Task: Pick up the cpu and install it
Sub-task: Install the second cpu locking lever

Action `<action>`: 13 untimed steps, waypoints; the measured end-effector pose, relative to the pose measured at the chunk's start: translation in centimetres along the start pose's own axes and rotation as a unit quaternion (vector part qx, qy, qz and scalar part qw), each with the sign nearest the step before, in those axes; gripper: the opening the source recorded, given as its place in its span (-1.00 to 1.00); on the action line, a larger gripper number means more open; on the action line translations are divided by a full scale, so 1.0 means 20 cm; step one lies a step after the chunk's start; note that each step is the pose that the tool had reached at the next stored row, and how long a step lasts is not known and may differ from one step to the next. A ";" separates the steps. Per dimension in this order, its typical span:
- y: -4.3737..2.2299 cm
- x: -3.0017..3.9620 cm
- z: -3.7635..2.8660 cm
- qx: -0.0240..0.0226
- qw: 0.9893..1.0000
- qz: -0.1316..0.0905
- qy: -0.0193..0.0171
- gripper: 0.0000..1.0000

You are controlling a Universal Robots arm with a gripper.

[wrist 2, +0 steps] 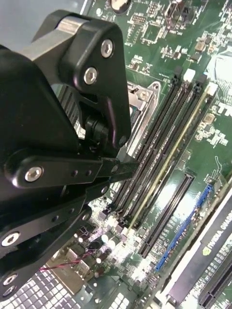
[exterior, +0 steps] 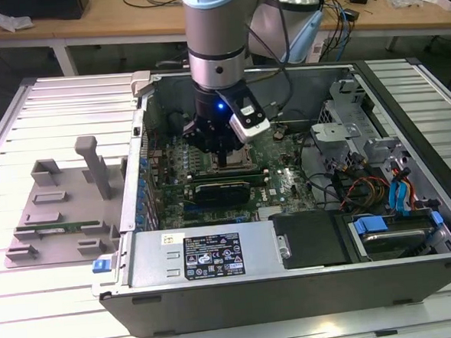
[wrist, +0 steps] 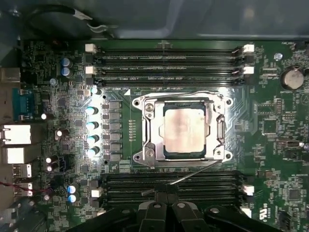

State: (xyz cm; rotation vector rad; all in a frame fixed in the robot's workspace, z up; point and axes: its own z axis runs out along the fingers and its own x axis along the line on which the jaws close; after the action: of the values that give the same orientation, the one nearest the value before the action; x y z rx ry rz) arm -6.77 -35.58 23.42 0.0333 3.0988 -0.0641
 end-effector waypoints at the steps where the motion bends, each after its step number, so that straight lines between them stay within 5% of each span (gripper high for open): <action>1: -0.003 0.007 0.015 0.000 1.000 0.000 0.000 -0.79; 6: -0.010 0.026 0.072 -0.005 1.000 0.000 0.000 -0.79; 8: -0.009 0.034 0.079 -0.026 1.000 0.001 0.001 -0.79; 9: -0.009 0.043 0.082 -0.029 1.000 0.001 0.001 -0.79; 13: -0.011 0.058 0.090 -0.032 0.999 0.001 0.001 -0.79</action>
State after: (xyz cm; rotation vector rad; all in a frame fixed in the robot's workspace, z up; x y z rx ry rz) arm -7.86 -35.85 21.59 0.0353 3.1003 0.0341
